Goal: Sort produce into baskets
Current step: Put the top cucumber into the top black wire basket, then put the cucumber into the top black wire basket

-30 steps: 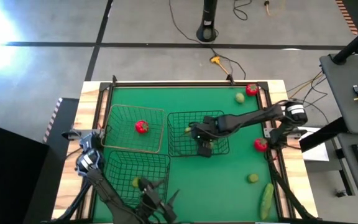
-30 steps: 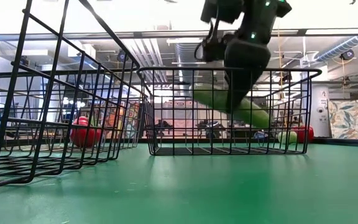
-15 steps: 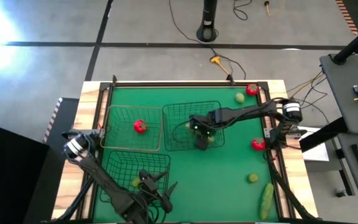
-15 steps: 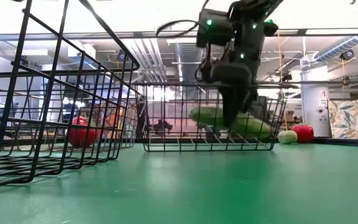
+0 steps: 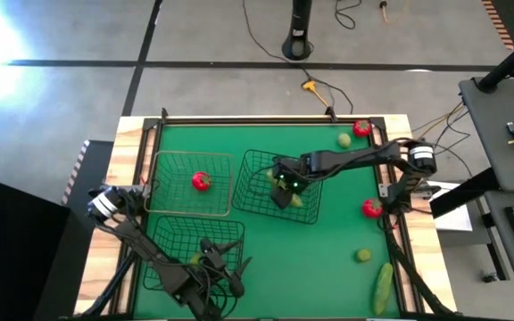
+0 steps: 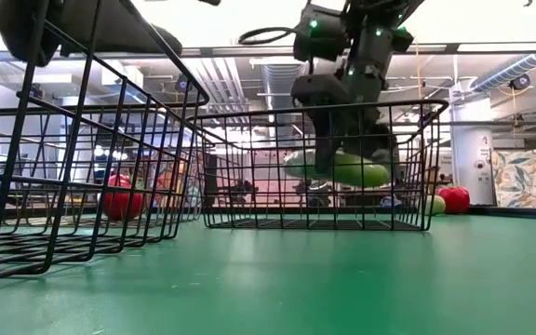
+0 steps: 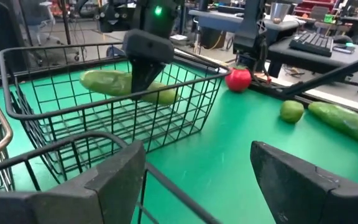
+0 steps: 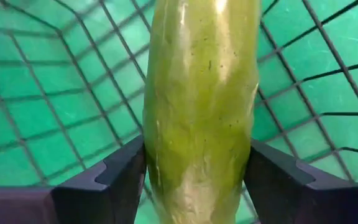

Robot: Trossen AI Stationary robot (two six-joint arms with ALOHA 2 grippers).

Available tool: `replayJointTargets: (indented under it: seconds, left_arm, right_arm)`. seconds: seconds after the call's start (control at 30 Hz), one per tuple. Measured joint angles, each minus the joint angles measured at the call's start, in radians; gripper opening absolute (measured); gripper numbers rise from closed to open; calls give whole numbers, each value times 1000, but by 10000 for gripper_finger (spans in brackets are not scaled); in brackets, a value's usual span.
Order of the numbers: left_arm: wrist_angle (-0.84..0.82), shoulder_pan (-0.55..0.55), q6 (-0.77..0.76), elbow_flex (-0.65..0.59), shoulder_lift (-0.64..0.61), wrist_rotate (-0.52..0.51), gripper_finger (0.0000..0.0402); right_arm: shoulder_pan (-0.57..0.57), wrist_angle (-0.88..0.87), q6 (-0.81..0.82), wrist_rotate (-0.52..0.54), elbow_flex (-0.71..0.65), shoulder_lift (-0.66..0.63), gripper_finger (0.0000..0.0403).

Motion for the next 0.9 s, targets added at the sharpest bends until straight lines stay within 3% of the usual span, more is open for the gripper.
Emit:
replayJointTargets:
  seconds: [0.4, 0.5, 0.67, 0.77, 0.9]
  left_arm:
    - [409, -3, 163, -127, 53, -27, 275]
    - [463, -3, 205, -121, 77, -35, 275]
    - [454, -3, 252, -99, 73, -32, 275]
    - [447, -3, 275, -84, 73, -32, 275]
    - [418, -5, 351, -45, 66, -3, 275]
  right_arm:
    - [-14, -70, 94, 37, 14, 51, 305]
    - [-30, -189, 104, 13, 90, 26, 315]
    - [-26, -379, 64, 90, 298, -36, 305]
    - [31, -443, 61, 120, 408, -80, 292]
    - [213, -501, 152, 126, 463, -141, 276]
